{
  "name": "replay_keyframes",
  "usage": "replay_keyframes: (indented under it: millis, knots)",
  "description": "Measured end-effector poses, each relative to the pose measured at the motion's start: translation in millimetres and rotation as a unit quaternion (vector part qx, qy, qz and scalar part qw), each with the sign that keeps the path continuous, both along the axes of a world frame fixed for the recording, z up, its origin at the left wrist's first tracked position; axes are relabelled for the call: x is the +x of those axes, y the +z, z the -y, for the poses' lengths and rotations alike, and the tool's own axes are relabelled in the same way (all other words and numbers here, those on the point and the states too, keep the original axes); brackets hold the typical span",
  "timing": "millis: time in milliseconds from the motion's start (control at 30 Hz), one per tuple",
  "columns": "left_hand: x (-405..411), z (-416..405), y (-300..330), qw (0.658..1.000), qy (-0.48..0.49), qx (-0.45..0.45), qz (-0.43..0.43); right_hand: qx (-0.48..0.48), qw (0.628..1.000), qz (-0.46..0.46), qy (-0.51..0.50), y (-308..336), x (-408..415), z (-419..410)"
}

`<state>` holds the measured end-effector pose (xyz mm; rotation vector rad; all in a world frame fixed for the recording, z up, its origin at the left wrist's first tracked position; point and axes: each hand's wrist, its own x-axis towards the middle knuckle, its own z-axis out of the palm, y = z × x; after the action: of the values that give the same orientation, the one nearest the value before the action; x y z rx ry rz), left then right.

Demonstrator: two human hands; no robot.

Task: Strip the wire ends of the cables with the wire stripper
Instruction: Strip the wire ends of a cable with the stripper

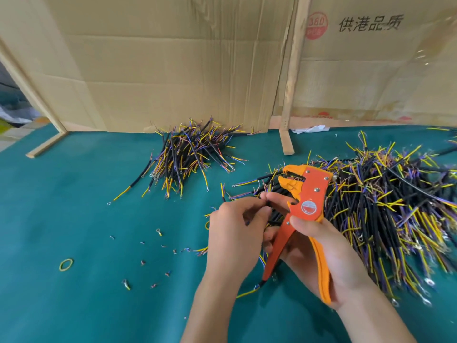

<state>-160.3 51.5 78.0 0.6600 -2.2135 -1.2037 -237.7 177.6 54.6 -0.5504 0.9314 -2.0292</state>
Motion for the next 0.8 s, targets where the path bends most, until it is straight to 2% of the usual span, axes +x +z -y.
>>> replay_keyframes:
  millis: [267,467,600,700,800]
  knots:
    - [-11.6,-0.3,-23.5,0.994,0.048,0.066,-0.076,0.022,0.999,0.028,-0.022,3.7,3.6,2.4]
    - [-13.3,-2.8,-38.0,0.987,0.039,0.091,-0.126,0.019,0.998,0.042,-0.03,1.4,3.7,3.5]
    - [-12.3,-2.9,-44.0,0.987,0.04,0.065,-0.14,0.033,0.998,0.035,-0.037,0.4,4.9,6.4]
    - [-10.4,0.9,-44.3,0.982,0.08,0.033,-0.166,0.034,0.998,0.052,-0.019,0.3,4.5,5.8]
    - [-9.6,6.4,-45.9,0.977,0.122,0.03,-0.173,0.073,0.996,0.058,-0.003,0.1,1.6,3.8]
